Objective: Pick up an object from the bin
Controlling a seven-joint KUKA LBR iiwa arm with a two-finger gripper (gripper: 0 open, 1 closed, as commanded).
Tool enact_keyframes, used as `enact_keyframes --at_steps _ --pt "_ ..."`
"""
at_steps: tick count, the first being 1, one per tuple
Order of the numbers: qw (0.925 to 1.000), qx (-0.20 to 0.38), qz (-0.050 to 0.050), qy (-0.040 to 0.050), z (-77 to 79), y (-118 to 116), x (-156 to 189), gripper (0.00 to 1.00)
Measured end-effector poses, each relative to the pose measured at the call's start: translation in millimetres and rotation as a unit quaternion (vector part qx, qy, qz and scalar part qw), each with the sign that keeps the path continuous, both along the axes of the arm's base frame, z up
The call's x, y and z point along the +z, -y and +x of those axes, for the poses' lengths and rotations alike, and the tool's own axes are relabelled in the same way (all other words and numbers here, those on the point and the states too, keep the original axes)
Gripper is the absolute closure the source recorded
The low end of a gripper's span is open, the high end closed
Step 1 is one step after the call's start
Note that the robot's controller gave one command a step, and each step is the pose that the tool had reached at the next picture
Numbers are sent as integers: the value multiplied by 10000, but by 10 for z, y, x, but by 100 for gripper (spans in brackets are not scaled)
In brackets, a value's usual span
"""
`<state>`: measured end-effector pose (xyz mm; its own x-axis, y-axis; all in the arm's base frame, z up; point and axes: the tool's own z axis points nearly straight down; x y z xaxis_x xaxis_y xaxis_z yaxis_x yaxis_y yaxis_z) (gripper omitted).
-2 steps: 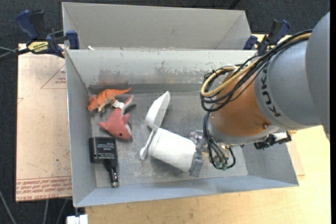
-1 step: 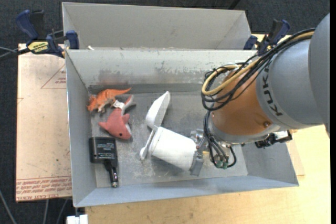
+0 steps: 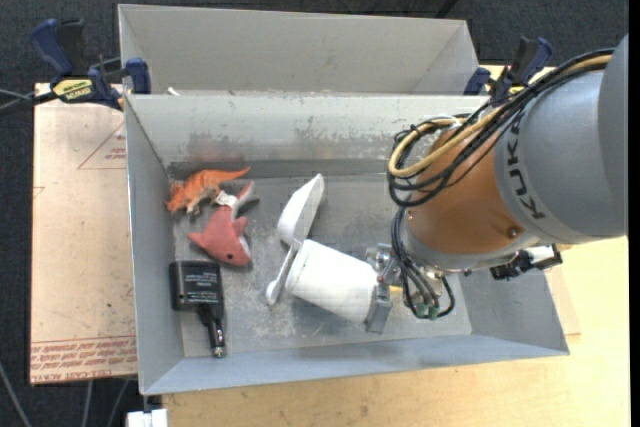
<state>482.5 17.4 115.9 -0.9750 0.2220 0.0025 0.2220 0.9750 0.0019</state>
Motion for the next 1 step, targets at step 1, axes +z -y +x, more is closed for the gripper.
enact_keyframes --at_steps 1 --pt "10000 3 2 17 8 -1 129 100"
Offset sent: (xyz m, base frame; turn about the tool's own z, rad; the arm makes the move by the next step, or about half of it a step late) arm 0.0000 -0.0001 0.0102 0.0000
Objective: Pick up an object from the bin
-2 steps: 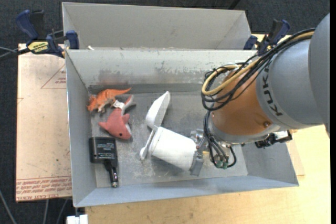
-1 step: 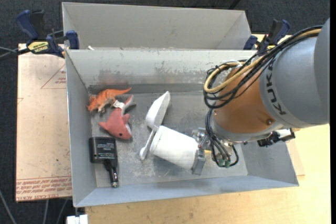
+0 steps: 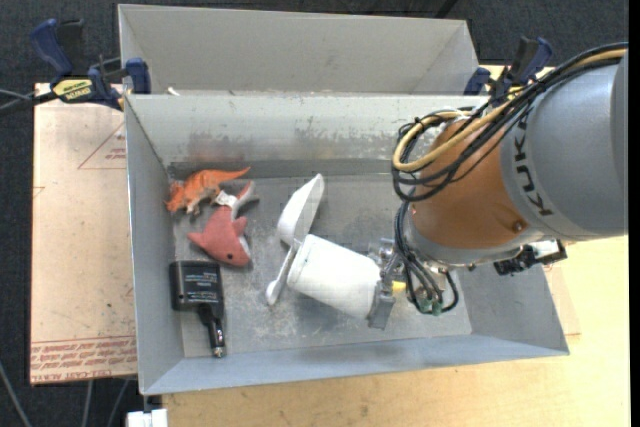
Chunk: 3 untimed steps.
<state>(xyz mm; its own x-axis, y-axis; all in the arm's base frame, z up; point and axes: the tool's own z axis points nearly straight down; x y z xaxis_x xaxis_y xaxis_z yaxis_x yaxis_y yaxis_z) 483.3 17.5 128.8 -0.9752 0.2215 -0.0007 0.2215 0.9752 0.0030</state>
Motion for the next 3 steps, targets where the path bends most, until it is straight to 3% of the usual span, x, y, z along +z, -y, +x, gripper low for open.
enact_keyframes --at_steps 3 --pt "10000 5 2 9 6 -1 316 100"
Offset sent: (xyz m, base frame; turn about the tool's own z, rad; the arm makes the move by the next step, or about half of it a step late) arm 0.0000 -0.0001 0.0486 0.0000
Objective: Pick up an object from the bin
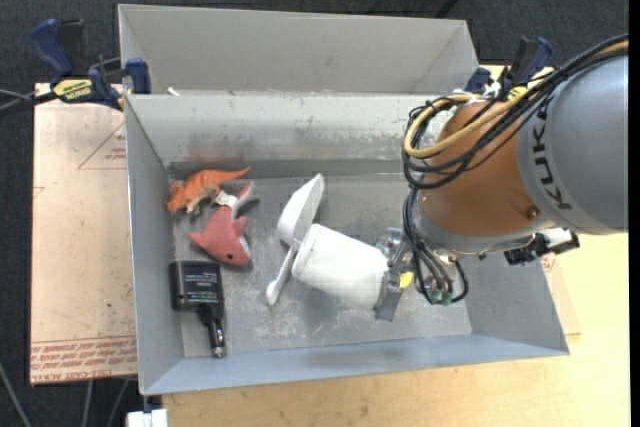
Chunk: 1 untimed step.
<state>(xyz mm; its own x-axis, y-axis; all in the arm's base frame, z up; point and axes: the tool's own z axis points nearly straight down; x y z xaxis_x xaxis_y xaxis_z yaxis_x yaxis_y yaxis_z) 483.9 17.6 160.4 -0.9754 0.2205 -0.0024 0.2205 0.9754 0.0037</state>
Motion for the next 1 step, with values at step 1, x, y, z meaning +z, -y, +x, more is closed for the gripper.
enact_keyframes --at_steps 1 --pt "10000 0 0 5 3 0 72 100"
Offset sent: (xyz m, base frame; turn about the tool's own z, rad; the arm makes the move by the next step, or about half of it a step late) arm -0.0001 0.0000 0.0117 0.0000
